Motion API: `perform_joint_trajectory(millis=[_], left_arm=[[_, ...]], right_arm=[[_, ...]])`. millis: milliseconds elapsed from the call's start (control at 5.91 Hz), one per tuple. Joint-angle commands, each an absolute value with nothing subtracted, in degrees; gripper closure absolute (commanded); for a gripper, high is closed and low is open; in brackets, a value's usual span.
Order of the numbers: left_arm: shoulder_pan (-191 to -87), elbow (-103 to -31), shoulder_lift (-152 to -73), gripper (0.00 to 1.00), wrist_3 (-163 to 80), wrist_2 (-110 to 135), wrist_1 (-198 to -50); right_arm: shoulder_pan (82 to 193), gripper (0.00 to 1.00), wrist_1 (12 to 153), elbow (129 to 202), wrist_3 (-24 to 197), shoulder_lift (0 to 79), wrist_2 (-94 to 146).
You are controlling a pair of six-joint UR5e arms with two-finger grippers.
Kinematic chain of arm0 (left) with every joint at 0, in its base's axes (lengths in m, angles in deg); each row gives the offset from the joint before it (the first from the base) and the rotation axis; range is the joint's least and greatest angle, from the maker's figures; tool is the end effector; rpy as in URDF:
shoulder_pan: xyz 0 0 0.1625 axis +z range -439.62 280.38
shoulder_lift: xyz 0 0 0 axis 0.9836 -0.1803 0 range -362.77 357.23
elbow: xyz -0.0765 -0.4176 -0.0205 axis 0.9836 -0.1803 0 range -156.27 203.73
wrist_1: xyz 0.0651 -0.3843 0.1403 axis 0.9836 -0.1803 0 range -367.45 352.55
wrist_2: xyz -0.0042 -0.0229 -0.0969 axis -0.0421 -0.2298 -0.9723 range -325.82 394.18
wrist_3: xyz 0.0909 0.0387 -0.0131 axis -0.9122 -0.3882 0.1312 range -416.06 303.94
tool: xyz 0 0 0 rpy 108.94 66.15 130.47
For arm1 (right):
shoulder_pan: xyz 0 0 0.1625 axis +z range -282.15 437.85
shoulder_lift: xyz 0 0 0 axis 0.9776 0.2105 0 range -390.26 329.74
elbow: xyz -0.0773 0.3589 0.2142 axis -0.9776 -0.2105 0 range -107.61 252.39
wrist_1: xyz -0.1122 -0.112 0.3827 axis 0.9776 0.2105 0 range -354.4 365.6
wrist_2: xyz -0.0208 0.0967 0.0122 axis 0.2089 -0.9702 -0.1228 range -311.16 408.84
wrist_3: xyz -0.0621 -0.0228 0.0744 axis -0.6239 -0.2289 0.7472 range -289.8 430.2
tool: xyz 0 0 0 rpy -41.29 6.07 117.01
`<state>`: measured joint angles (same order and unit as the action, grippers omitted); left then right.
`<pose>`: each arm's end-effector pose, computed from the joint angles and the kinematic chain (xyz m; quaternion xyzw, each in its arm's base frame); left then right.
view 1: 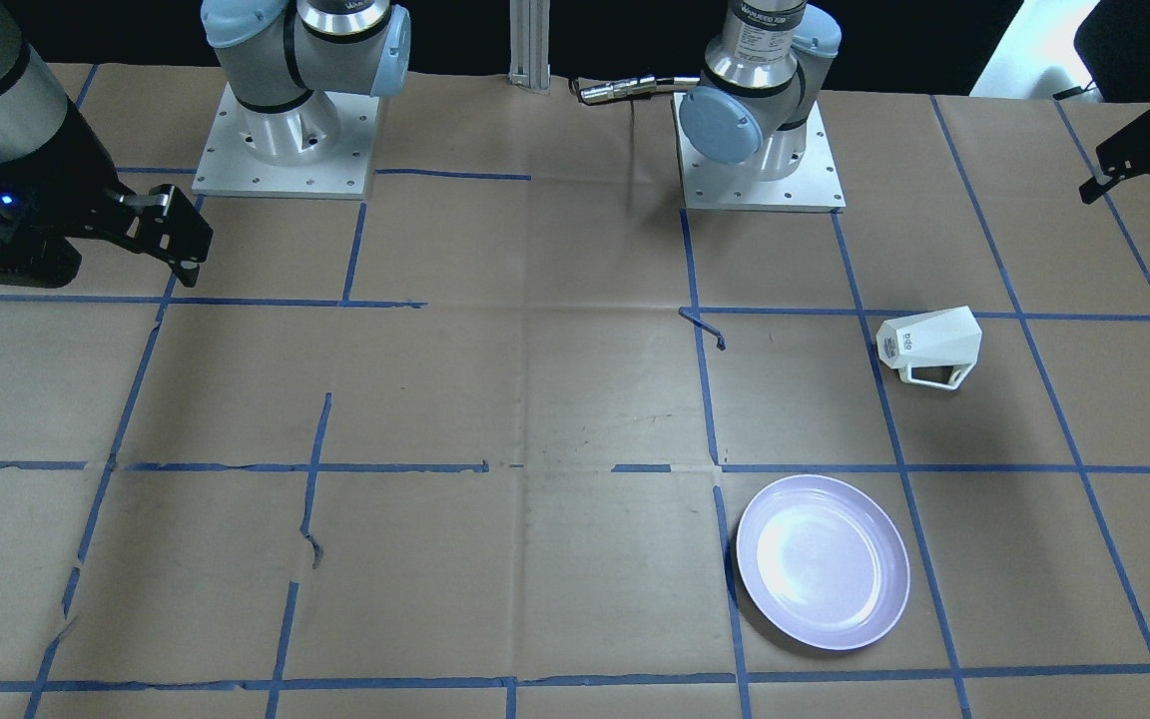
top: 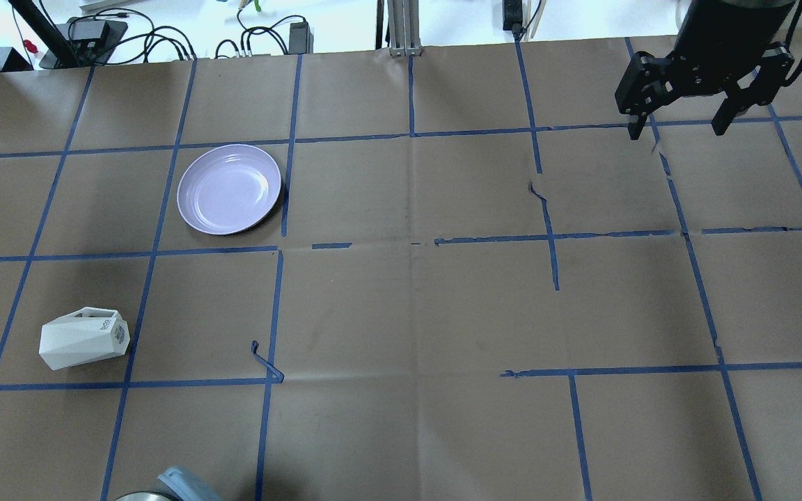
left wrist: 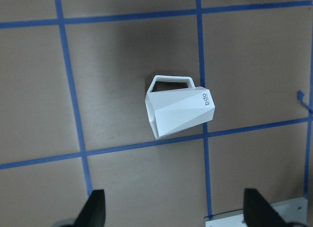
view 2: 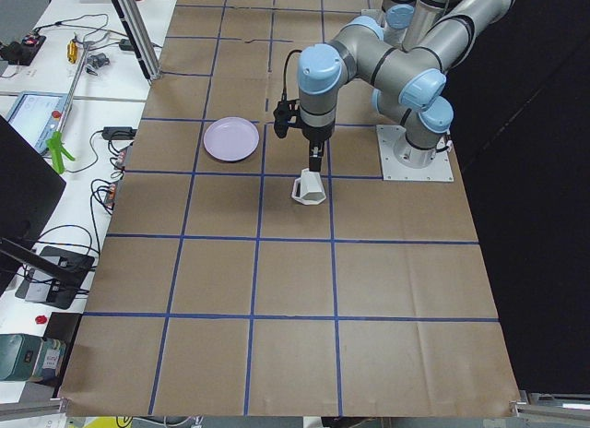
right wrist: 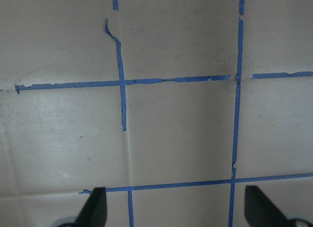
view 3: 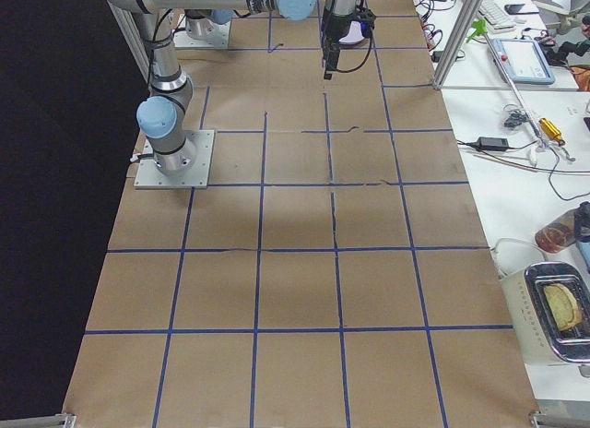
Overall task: Flip cup and place on plate
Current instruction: 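Move the left gripper down toward the white cup lying on its side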
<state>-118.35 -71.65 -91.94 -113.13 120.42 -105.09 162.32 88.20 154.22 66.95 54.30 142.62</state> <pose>0.2723 -0.3978 0.4381 -0.0468 -0.9927 -0.0356 0.1052 0.0757 -0.5331 0.4971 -0.0185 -0.9985 -0.0431 0.0297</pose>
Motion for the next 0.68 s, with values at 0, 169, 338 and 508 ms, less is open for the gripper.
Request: perform_joint_trajectory(millis=[0,169,338,508], left_arm=[[-111.4,-72.2,-99.6,0.01,-118.8,111.7,-110.7],[-108.6,-72.1,-104.6,0.01,-122.6,108.3,-112.5],[-105.4,-71.4,-109.8,0.01,-126.3,103.1,-116.1],[-104.1,-71.0,-114.8,0.01,-130.3,100.4,-119.2]], right_arm=[[162.3,0.0,88.1,154.2,67.0,54.3,142.6],[162.3,0.0,88.2,154.2,67.0,54.3,142.6],[162.3,0.0,88.2,154.2,67.0,54.3,142.6],[162.3,0.0,88.1,154.2,67.0,54.3,142.6]])
